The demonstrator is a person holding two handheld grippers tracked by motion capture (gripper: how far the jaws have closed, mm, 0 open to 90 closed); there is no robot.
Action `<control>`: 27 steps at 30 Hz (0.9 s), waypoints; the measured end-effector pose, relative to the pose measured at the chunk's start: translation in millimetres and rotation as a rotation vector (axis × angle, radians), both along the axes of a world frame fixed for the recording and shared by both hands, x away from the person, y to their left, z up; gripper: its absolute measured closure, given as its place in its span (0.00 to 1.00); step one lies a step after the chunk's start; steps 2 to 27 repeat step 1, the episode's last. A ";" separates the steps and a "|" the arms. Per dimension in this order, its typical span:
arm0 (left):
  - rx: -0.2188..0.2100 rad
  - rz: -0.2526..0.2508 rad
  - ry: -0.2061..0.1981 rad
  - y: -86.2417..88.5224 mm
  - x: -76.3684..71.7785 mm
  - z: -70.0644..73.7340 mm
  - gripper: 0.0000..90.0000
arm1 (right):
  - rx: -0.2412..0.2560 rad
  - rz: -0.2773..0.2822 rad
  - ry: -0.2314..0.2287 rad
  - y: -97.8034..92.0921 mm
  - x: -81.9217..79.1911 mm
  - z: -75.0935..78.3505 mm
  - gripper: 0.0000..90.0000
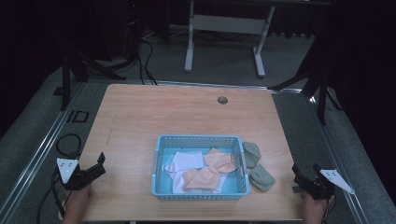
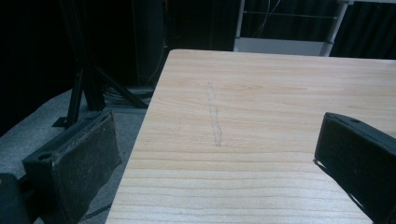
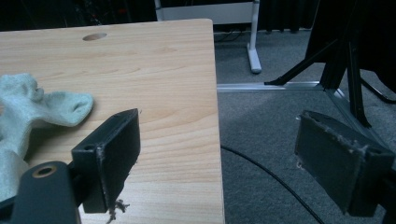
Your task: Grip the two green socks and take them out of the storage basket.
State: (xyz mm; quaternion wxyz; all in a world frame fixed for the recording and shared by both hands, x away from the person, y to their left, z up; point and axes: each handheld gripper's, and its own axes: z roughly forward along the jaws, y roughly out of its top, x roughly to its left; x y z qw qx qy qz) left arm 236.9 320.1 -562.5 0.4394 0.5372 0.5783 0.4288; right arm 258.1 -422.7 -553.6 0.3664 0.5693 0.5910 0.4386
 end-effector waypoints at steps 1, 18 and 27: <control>0.000 0.000 0.001 0.1 0.0 0.0 0.01 | 0.000 0.002 0.004 0.3 0.3 0.1 0.16; 0.000 0.000 0.001 0.1 0.0 0.0 0.01 | 0.000 0.002 0.004 0.3 0.3 0.1 0.16; 0.000 0.000 0.001 0.1 0.0 0.0 0.01 | 0.000 0.002 0.004 0.3 0.3 0.1 0.16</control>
